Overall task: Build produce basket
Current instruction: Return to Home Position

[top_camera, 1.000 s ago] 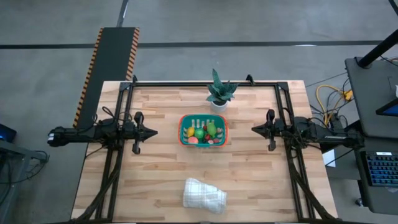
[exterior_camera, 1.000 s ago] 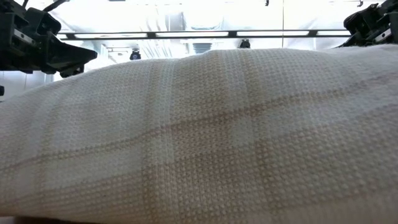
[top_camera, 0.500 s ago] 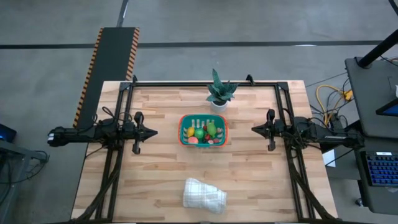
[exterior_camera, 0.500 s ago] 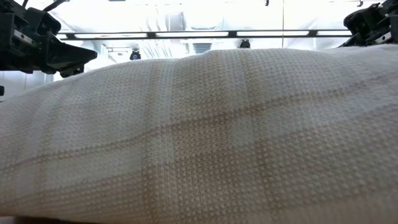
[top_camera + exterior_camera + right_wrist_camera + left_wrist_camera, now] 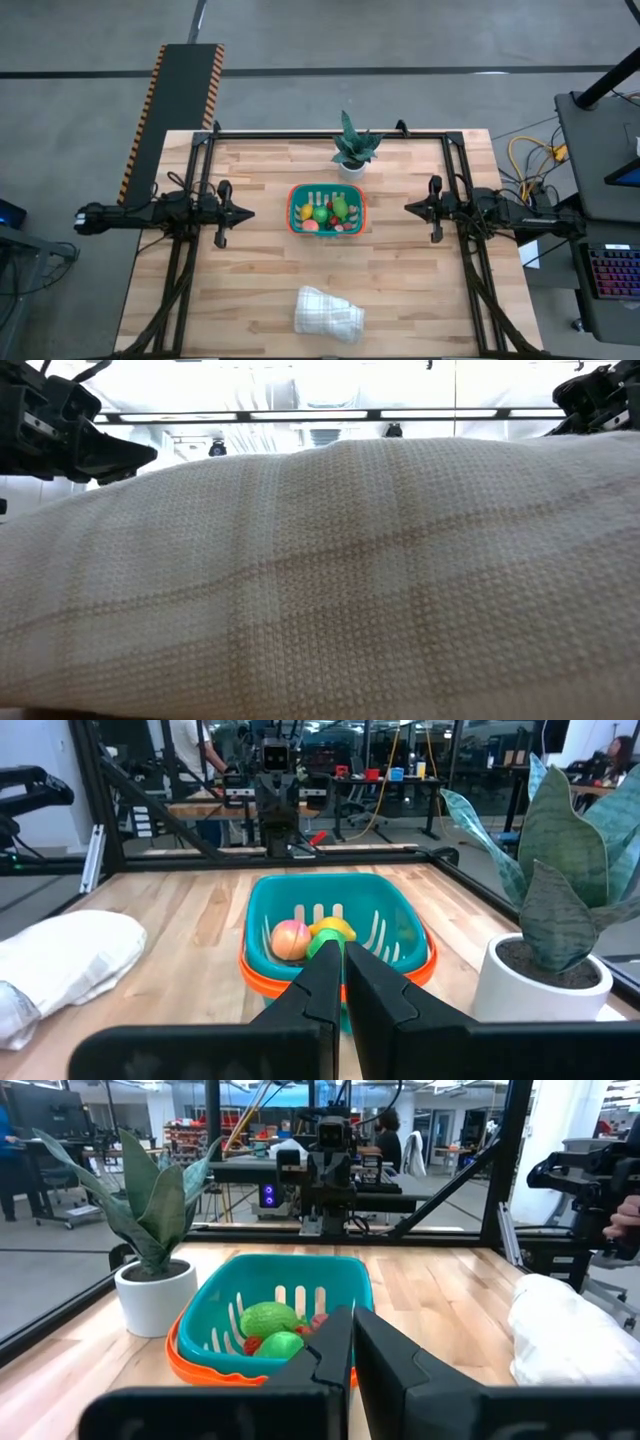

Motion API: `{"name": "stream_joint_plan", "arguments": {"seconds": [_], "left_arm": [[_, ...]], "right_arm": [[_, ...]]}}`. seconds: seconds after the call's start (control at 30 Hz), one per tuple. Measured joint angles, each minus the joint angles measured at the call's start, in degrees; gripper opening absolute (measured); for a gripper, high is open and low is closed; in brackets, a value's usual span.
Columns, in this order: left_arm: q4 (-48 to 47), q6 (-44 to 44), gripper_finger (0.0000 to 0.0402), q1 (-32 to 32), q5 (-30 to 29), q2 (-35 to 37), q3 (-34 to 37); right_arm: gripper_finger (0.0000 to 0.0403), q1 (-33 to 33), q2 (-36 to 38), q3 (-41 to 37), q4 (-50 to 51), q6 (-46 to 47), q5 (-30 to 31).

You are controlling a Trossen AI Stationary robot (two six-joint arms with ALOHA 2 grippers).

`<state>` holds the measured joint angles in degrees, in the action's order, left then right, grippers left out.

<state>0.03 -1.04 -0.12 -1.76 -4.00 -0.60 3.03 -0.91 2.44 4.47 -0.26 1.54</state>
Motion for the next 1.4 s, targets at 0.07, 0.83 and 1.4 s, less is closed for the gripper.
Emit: {"name": "stream_joint_plan", "arguments": {"seconds": [0.07,0.83,1.4], "left_arm": [[0.5,0.0,0.0,0.0,0.0,-0.3,0.0],[2.8,0.0,0.0,0.0,0.0,-1.2,0.0],[2.9,0.0,0.0,0.0,0.0,-1.5,0.0]], "right_arm": [[0.0009,0.0,0.0,0.0,0.0,0.5,0.0],[0.0009,0.0,0.0,0.0,0.0,0.6,0.0],[0.0009,0.0,0.0,0.0,0.0,0.7,0.0]]}}
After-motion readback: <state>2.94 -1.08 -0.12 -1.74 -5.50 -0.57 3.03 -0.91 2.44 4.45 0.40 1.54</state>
